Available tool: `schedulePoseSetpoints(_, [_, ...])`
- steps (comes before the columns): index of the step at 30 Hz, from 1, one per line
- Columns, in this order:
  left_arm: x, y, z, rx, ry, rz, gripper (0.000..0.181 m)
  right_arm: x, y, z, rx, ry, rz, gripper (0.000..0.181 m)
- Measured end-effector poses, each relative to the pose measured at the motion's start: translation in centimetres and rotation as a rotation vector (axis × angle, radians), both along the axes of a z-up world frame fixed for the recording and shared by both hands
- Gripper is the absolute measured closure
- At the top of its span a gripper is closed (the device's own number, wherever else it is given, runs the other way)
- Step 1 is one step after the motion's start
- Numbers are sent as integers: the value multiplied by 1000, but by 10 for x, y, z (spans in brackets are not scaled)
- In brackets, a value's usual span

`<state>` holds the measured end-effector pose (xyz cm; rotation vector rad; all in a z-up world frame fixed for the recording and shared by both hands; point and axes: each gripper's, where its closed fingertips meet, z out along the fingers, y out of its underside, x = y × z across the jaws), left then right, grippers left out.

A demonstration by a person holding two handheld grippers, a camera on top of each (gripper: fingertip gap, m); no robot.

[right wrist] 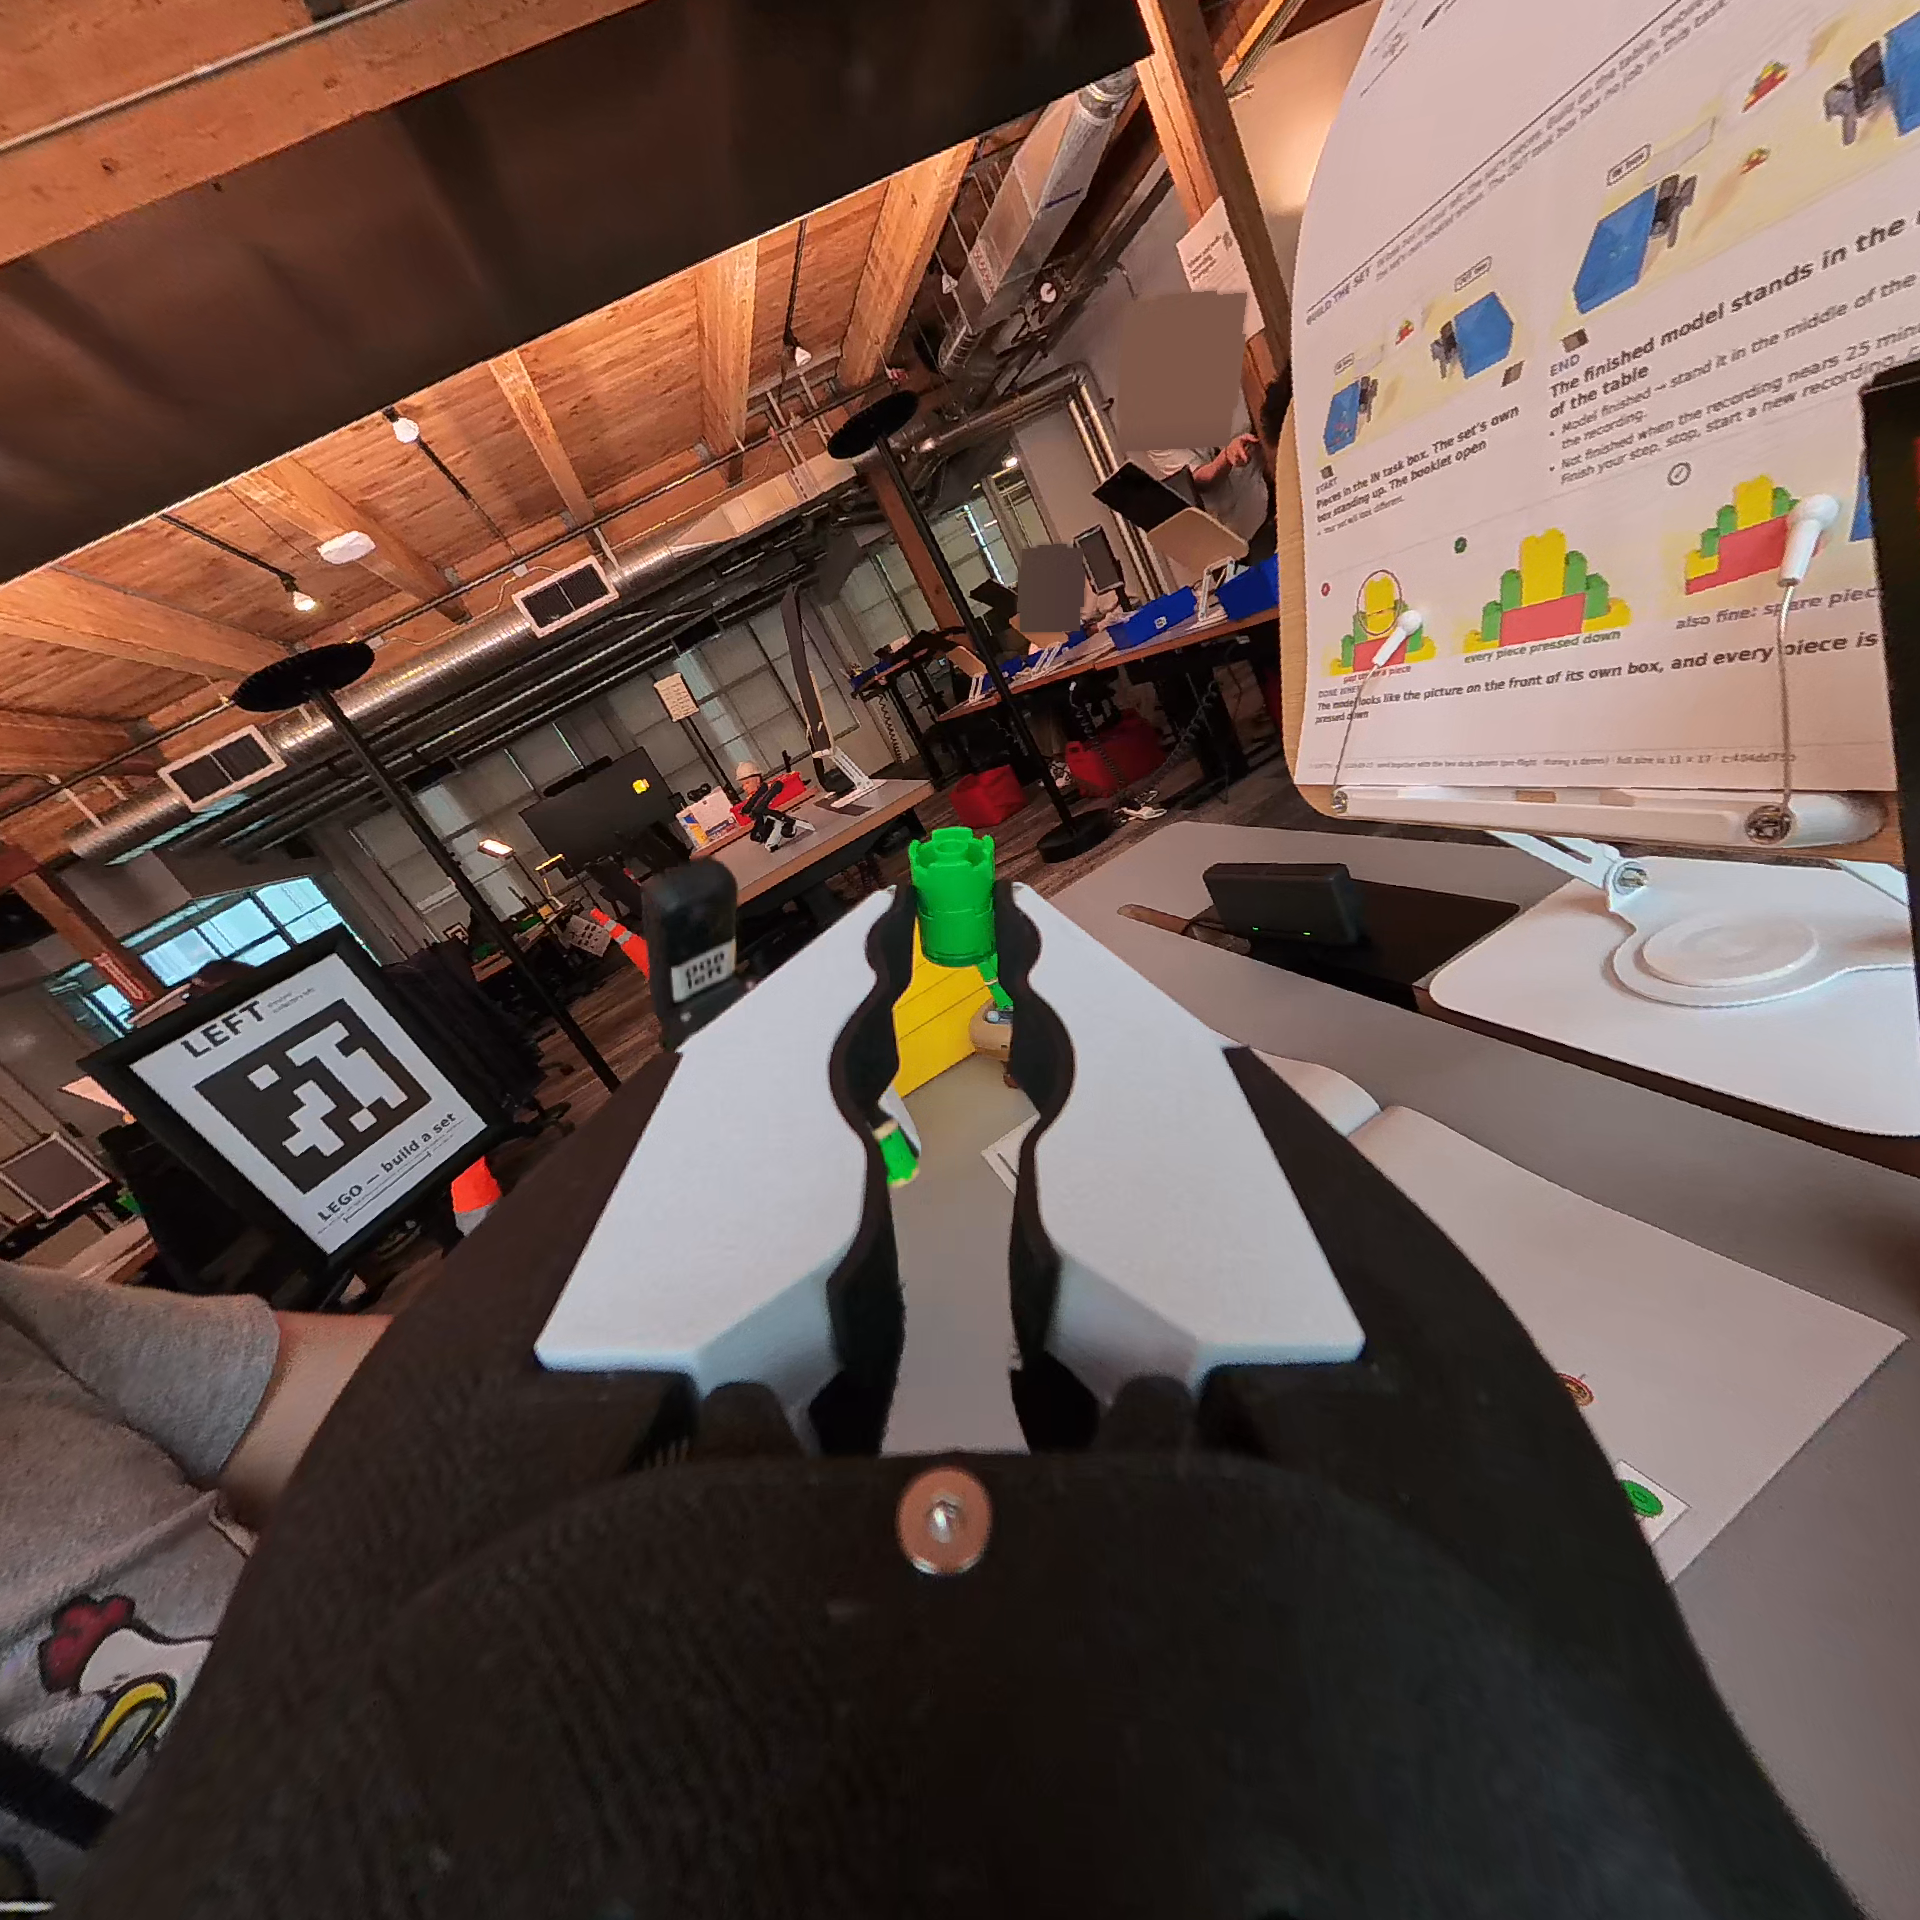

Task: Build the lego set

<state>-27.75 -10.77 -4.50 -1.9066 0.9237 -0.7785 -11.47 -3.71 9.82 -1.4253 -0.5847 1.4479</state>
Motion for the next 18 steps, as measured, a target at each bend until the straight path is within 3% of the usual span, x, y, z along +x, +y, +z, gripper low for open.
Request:
schedulePoseSetpoints(3, [23,16,36,31,-23,-60,166,-1,3,-3,-4,-13,-9,167])
schedulePoseSetpoints(6, [41,24,57,17,-29,-105,166,-3,4,-6,-3,-28,-16,167])
schedulePoseSetpoints(11, [58,25,52,-67,-77,-149,166,-7,8,-12,-8,-58,-28,167])
schedulePoseSetpoints(18, [48,15,43,-96,-44,-175,166,-13,10,-16,-6,-93,-38,167])
